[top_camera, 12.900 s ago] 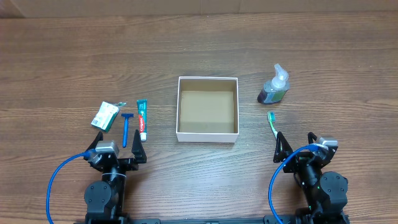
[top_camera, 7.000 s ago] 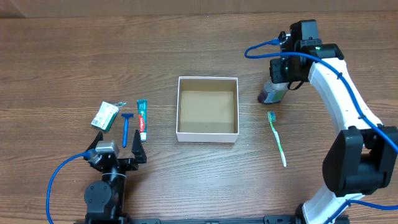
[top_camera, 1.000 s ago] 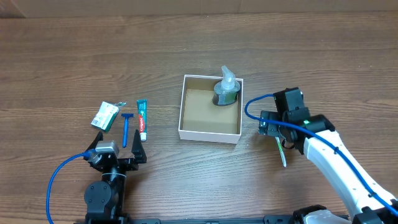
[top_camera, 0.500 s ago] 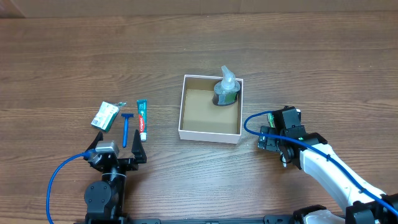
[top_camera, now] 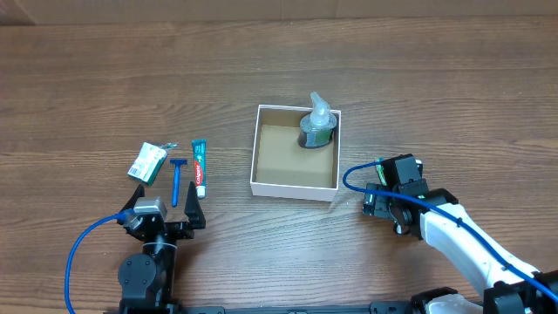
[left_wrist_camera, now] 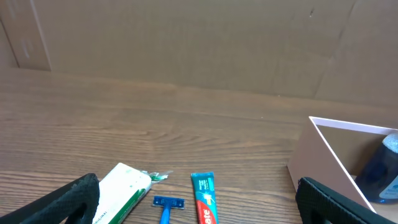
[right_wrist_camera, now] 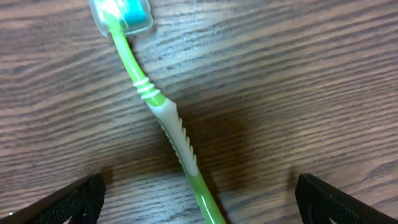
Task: Pack container
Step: 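Lower the right gripper onto the green toothbrush and grasp it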
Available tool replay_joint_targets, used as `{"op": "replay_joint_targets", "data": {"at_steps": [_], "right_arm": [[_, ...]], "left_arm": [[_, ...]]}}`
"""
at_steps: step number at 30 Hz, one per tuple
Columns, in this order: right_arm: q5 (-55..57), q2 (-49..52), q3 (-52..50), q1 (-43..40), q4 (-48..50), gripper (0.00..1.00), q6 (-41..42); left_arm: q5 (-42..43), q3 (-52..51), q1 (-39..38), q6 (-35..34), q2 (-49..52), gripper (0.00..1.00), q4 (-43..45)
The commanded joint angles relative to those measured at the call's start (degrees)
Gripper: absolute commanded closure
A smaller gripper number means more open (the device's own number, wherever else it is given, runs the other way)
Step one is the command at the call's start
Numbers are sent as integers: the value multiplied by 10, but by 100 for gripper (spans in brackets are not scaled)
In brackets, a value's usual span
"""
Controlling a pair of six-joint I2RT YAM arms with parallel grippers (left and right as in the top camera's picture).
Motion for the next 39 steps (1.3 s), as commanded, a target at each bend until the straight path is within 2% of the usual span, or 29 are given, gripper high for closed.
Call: {"op": "replay_joint_targets", "data": {"at_steps": [1, 6, 7, 8, 9, 10, 11, 21, 28, 35, 39], "right_arm": [[-4, -5, -12, -4, 11, 0, -18], [-14, -5, -19, -4, 23, 0, -28], [-20, -5, -18, -4, 26, 5, -28], [-25, -5, -18, -4, 28, 11, -28], [-28, -5, -18, -4, 29, 23, -28], [-30, -5, -18, -4, 30, 42, -30], [-30, -5, -18, -4, 29, 56, -30], [-34, -5, -18, -4, 28, 58, -29], [-78, -5, -18, -4, 27, 60, -30], [-75, -5, -18, -4, 21, 60, -30], [-47, -5, -18, -4, 18, 63, -27]], "left_arm": [[6, -2, 4, 9, -5, 0, 1], [6, -2, 4, 9, -5, 0, 1], [6, -2, 4, 9, -5, 0, 1], [7, -2, 4, 9, -5, 0, 1], [7, -2, 4, 9, -5, 0, 1], [6, -2, 4, 9, -5, 0, 1], [7, -2, 4, 9, -5, 0, 1], [6, -2, 4, 9, -5, 0, 1], [7, -2, 4, 9, -5, 0, 1], [7, -2, 4, 9, -5, 0, 1], [6, -2, 4, 9, -5, 0, 1]]}}
